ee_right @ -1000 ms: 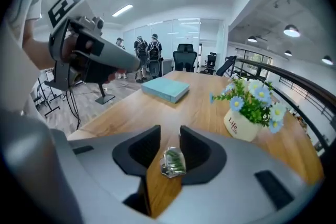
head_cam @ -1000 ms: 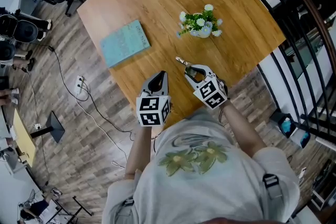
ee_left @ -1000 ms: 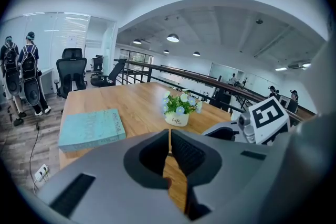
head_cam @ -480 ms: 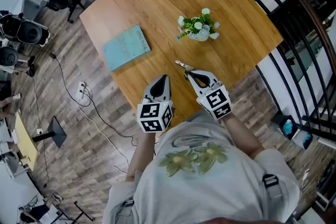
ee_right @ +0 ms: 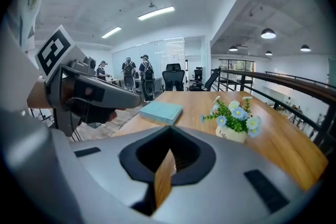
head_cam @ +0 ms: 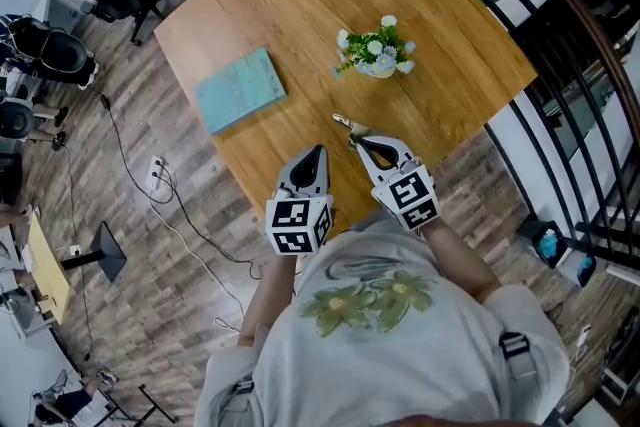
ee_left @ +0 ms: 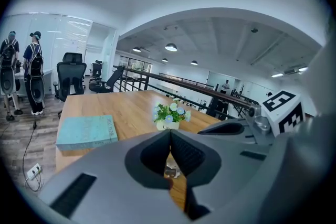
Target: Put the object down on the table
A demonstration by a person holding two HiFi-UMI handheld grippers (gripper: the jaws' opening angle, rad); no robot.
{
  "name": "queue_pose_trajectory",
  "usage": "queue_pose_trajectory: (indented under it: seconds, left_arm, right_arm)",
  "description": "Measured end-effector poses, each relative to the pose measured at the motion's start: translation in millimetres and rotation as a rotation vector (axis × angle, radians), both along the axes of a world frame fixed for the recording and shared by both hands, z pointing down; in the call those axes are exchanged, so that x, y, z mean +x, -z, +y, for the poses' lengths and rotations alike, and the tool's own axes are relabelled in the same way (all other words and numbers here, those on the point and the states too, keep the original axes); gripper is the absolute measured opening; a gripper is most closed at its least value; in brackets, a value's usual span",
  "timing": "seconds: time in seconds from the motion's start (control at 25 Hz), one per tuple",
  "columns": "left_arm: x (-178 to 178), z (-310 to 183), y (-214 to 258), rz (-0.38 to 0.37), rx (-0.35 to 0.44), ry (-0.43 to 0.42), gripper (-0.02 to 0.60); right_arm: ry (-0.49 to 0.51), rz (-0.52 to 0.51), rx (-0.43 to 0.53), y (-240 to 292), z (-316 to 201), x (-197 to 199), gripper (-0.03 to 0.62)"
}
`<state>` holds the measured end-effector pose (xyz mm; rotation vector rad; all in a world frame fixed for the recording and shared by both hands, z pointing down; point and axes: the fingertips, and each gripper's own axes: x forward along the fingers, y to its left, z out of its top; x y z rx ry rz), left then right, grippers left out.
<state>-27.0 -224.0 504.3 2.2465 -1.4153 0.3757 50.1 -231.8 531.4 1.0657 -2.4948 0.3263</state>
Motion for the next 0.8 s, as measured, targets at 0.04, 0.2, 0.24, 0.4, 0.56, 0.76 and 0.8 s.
queue_pose_trajectory:
  seconds: [0.04, 0.2, 0.24, 0.4, 0.56, 0.76, 0.8]
  left_arm:
    - [1, 1, 1, -0.001, 0.0, -0.002, 0.017]
    - [5, 3, 3, 0.0, 0.004, -0.007, 0.017]
    - [5, 4, 3, 0.0, 0.004, -0.008, 0.017]
    - [8, 5, 2, 0.0, 0.002, -0.012, 0.017]
    - [10, 8, 0, 0.001, 0.001, -0.013, 0.017]
    - [10, 11, -1, 0.002, -0.003, -0.011, 0.017]
    - [10, 11, -1, 0.001, -0.004, -0.011, 0.017]
  right_arm:
    - [-0.001, -0.001, -0.003, 1, 1, 1, 0.006]
    - [-0.01, -0.001, 0.001, 5, 3, 5, 0.006]
    - [-0.012, -0.003, 0.003, 5, 3, 5, 0.006]
    - [-0.02, -0.01, 0.0, 6, 4, 8, 0.006]
    - [-0.022, 0.001, 0.008, 5, 5, 11, 0.006]
    - [-0.021, 0.006, 0.003, 4, 7, 12, 0.006]
    - [-0.022, 0.009, 0.003, 3, 8, 12, 0.006]
